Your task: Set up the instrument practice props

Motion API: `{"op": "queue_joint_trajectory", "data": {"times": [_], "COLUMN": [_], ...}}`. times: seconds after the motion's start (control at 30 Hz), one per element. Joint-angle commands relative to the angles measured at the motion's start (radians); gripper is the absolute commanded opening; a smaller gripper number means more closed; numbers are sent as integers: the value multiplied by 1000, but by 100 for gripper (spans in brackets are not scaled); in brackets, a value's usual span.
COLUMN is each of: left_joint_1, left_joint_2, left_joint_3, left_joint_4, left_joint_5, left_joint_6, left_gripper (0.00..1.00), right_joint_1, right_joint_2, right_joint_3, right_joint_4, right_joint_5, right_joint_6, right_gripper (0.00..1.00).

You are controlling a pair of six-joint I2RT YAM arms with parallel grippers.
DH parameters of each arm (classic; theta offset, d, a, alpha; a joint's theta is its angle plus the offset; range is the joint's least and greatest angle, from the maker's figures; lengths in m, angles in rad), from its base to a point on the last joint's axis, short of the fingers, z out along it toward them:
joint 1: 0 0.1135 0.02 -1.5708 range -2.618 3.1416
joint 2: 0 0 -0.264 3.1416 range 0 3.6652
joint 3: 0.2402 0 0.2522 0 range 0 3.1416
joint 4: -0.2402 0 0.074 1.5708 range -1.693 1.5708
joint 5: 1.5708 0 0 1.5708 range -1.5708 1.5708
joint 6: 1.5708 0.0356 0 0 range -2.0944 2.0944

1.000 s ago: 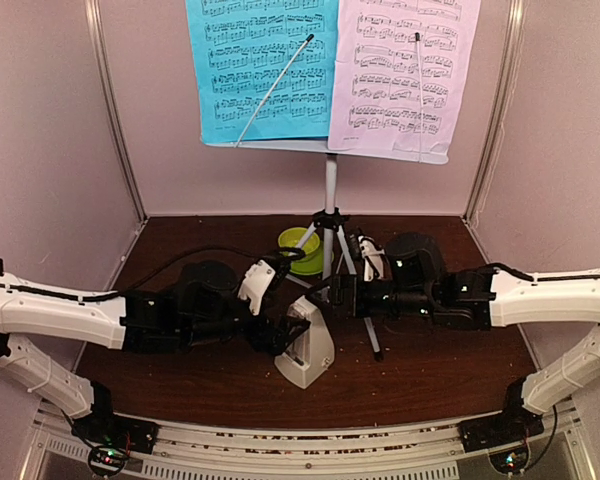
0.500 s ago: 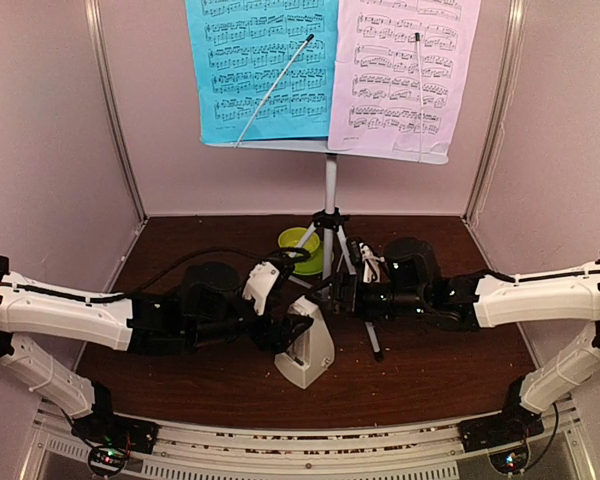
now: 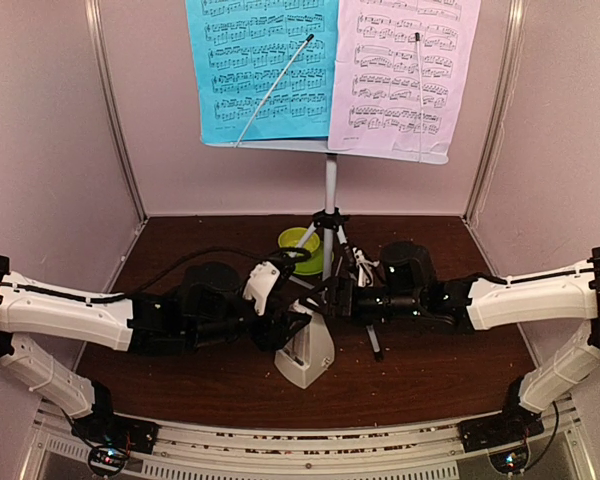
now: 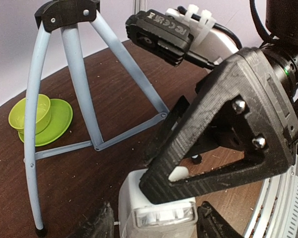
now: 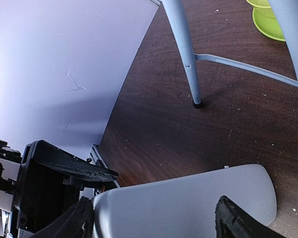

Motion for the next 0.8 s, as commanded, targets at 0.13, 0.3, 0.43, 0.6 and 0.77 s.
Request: {"op": "queue_joint_trajectory", "data": {"times": [0.13,0.3,0.43,0.6,0.77], "left_joint_1": [-4,-14,-23,-26,-26], "left_joint_2": [-12,-21,-31,-44,-75], "left_joint_3": [-24,-41,-63,-88,-112], "left_joint_4": [58,53,55,60,47], "left_joint_5": [10,10,12,23,21], "left_joint_6": [27,47,51,54,58], "left_gripper": [51,43,37,24,21], "right_joint_1": [-9,-14,-19,-24,-27], "right_joint_2": [4,-1,1,22,36], "right_joint_3": [-64,-102,-134,-157,-150], "right_joint_4": [0,-5,-7,-11,-31], "right_joint_5": [10,23,33,30,29], "right_joint_6": [7,-1,-17,-35,-55], "right_gripper": [82,80,80,80,79]}}
